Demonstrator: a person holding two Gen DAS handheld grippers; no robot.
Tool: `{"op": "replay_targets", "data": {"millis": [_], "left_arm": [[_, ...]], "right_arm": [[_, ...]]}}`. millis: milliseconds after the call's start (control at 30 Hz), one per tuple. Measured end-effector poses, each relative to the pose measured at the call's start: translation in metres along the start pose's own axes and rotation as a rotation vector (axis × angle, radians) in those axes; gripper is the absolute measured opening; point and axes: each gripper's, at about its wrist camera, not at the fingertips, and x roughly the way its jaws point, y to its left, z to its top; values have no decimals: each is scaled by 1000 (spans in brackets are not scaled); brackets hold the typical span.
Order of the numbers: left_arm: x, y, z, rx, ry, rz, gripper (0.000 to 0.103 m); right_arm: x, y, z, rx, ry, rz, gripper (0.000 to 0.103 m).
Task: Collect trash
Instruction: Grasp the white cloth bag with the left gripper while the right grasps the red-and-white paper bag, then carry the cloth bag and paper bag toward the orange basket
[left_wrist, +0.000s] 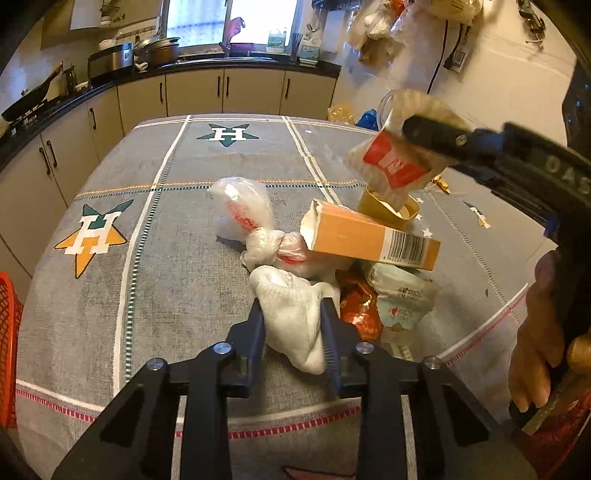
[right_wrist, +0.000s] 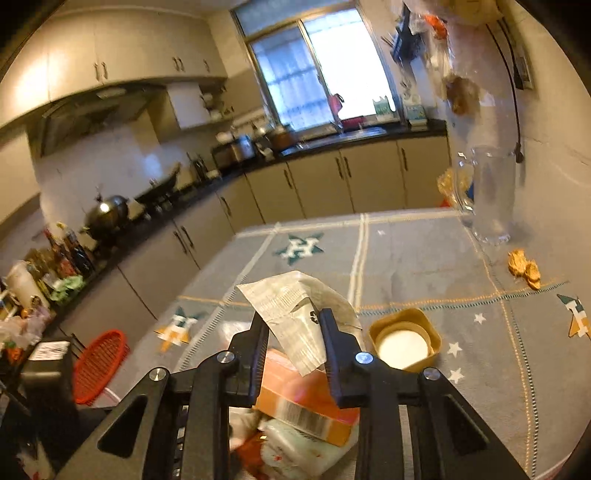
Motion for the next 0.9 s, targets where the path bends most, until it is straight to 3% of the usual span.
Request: {"op": "replay_targets", "data": {"millis": [233,467,900], "left_arm": [[-23,10,-8,-20,-50,33,26],[-48,23,-10,-45,-108,72,26],[-64,33,-14,-76,-117,106,26]], "right_arm": [[-13,14,0,0,-30,134,30],[-14,29,-6,-29,-21,180,30],[-14,42,-16,-63,0,225,30]]}}
